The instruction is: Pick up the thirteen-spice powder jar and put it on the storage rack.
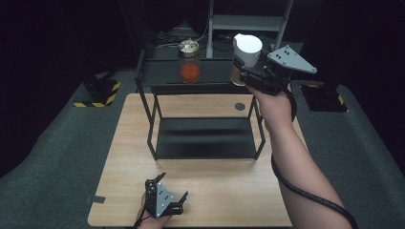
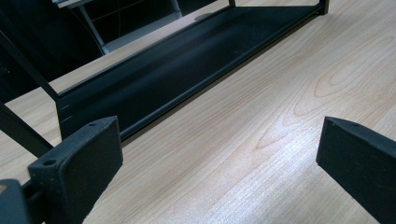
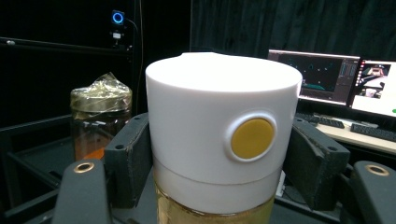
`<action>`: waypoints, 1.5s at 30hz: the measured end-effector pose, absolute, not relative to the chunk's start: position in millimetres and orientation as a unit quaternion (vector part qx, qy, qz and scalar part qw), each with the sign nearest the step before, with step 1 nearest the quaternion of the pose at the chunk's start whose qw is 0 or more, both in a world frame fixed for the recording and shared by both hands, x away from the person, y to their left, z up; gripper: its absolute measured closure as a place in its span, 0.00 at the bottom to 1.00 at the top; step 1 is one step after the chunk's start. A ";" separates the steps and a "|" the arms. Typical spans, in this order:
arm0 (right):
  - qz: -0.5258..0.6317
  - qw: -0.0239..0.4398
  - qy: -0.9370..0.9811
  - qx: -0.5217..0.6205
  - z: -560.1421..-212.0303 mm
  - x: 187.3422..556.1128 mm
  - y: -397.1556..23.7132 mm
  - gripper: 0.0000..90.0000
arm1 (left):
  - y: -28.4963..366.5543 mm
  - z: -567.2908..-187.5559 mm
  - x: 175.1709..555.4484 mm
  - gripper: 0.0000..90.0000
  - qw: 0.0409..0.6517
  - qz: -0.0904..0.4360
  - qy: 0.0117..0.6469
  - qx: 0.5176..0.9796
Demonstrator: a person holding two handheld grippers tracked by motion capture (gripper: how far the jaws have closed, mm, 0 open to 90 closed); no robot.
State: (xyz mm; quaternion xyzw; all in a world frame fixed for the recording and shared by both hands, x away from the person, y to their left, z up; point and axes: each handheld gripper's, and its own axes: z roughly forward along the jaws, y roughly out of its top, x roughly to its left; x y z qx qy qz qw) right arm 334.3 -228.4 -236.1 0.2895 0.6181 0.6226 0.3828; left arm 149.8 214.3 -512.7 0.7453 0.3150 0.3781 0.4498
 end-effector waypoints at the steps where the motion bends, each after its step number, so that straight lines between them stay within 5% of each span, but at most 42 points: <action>1: 0.623 0.383 0.618 0.289 -235.4 335.7 -227.2 0.33 | 214.5 -512.9 149.7 0.01 0.451 0.378 0.316 0.744; 45: 0.623 0.353 0.620 0.322 -239.0 378.5 -205.8 0.32 | 219.7 -514.8 147.4 0.01 0.461 0.375 0.317 0.739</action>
